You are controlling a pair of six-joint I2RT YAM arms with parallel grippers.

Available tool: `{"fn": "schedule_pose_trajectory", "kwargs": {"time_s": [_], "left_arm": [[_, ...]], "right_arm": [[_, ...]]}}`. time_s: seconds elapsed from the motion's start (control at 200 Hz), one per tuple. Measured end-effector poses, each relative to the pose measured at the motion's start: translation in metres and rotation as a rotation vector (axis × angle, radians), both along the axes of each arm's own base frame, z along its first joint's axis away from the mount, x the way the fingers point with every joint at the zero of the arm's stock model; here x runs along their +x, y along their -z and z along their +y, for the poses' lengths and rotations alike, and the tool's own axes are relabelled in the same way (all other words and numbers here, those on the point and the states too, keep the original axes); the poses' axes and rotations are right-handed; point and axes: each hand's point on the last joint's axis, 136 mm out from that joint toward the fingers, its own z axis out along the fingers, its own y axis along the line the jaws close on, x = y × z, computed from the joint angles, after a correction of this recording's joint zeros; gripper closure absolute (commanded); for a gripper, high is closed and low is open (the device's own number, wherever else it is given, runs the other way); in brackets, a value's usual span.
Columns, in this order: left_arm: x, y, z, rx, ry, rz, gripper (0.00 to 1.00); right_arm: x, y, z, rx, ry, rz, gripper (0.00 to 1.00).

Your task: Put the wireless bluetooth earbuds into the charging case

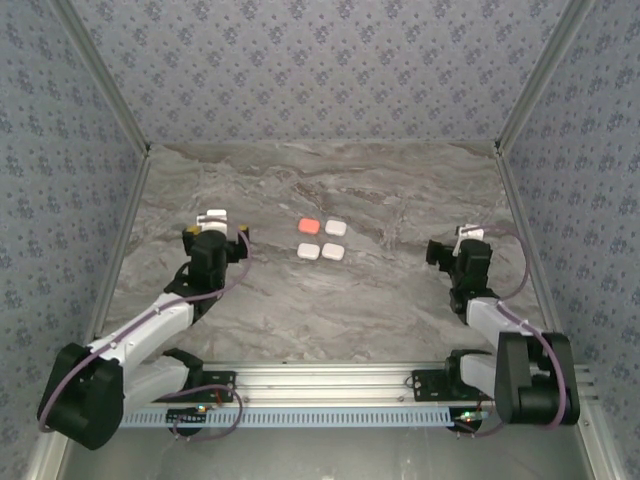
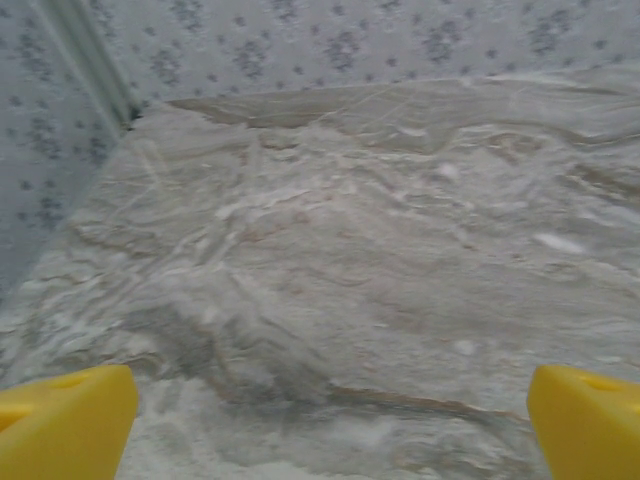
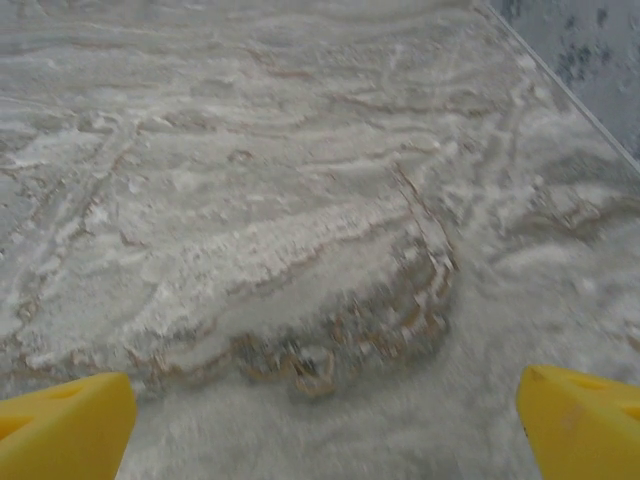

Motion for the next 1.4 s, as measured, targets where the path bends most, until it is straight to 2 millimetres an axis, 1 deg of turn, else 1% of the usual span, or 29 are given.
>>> {"fn": "schedule_pose_trajectory", "kwargs": {"time_s": [0.08, 0.145, 0.26, 0.31, 0.395, 0.55, 0.665, 0.745, 0.844, 0.929, 1.019, 1.084, 1.404], "left_arm": [[-0.001, 0.008, 0.019, 0.015, -0.048, -0.003, 0.01], [-0.002, 0.013, 0.031, 0.024, -0.075, -0.010, 0.01], [-0.002, 0.018, 0.045, 0.022, -0.084, -0.037, 0.01], [-0.001, 0.021, 0.049, 0.022, -0.085, -0.044, 0.01], [0.002, 0.029, 0.053, 0.028, -0.076, -0.047, 0.01], [0.014, 0.048, 0.049, 0.053, -0.029, -0.023, 0.01], [0.024, 0.067, 0.051, 0.058, -0.012, -0.005, 0.01], [0.028, 0.082, 0.063, 0.041, -0.036, 0.014, 0.01], [0.030, 0.093, 0.080, 0.004, -0.079, 0.032, 0.01], [0.037, 0.089, 0.084, -0.019, -0.089, 0.032, 0.01], [0.053, 0.073, 0.083, -0.050, -0.074, 0.000, 0.01], [0.059, 0.066, 0.084, -0.063, -0.072, -0.020, 0.01], [0.057, 0.074, 0.083, -0.079, -0.066, 0.017, 0.01]], "right_arm": [[0.010, 0.000, 0.002, -0.002, -0.022, -0.030, 0.00], [0.017, 0.004, 0.004, -0.002, -0.039, -0.038, 0.00], [0.025, 0.015, 0.007, 0.002, -0.060, -0.045, 0.00], [0.028, 0.023, 0.008, 0.005, -0.068, -0.034, 0.00], [0.033, 0.032, 0.010, 0.010, -0.081, 0.004, 0.00], [0.051, 0.015, 0.013, 0.004, -0.109, -0.037, 0.00], [0.051, 0.014, 0.014, 0.006, -0.114, -0.037, 0.00], [0.051, 0.015, 0.015, 0.007, -0.116, -0.036, 0.00], [0.051, 0.015, 0.015, 0.009, -0.119, -0.035, 0.00], [0.051, 0.015, 0.015, 0.010, -0.121, -0.035, 0.00], [0.051, 0.015, 0.015, 0.009, -0.121, -0.035, 0.00], [0.051, 0.015, 0.015, 0.009, -0.121, -0.035, 0.00], [0.051, 0.015, 0.017, 0.002, -0.129, -0.033, 0.00]]}}
